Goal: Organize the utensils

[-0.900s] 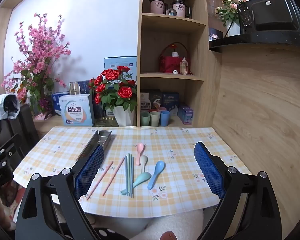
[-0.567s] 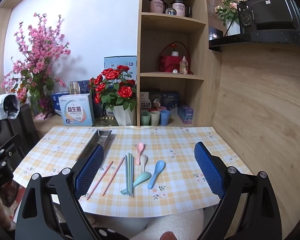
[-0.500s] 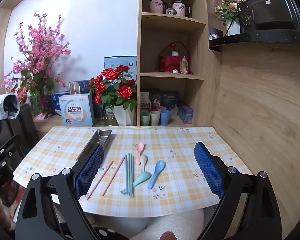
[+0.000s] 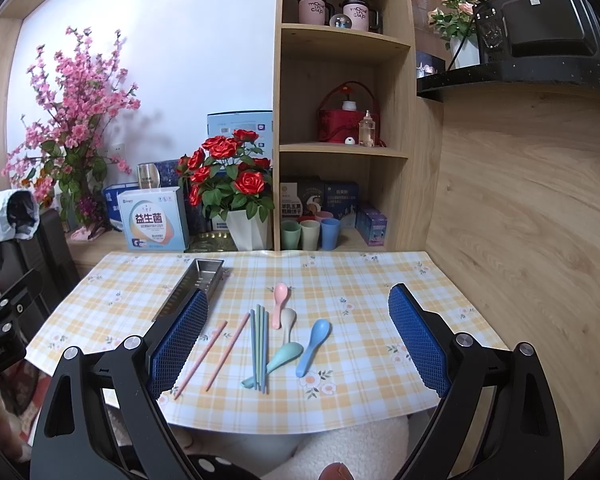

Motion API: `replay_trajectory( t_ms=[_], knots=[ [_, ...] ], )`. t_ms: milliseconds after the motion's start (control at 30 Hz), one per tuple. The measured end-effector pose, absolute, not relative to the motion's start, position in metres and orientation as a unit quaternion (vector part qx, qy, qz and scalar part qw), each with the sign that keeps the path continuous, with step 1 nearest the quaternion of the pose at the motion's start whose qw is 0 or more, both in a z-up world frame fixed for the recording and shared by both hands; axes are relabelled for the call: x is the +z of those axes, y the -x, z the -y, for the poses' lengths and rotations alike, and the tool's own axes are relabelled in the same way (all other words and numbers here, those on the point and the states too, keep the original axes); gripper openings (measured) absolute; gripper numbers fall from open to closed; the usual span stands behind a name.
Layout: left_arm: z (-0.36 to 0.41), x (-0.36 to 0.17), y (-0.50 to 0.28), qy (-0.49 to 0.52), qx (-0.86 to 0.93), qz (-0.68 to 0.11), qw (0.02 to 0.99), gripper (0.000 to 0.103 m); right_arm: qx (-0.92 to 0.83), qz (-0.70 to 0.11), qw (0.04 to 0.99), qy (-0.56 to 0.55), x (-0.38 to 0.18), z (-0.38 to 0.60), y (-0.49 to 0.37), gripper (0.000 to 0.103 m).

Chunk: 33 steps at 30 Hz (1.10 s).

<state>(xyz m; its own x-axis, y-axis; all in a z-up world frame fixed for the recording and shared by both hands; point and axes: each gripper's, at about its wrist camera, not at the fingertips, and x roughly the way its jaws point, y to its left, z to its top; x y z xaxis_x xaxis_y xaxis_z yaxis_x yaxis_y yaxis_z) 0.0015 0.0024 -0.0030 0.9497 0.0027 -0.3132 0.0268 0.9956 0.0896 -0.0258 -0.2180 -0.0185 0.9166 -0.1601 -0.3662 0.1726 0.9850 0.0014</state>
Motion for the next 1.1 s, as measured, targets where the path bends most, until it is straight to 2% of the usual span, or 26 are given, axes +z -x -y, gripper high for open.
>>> replay_trajectory(
  t_ms=[1100],
  knots=[
    [-0.0083, -0.0048, -0.0015, -0.044, -0.007, -0.162, 0.986, 0.098, -0.085, -0.188, 0.978, -0.019, -0.0189, 0.2181, 0.0247, 0.089]
  ],
)
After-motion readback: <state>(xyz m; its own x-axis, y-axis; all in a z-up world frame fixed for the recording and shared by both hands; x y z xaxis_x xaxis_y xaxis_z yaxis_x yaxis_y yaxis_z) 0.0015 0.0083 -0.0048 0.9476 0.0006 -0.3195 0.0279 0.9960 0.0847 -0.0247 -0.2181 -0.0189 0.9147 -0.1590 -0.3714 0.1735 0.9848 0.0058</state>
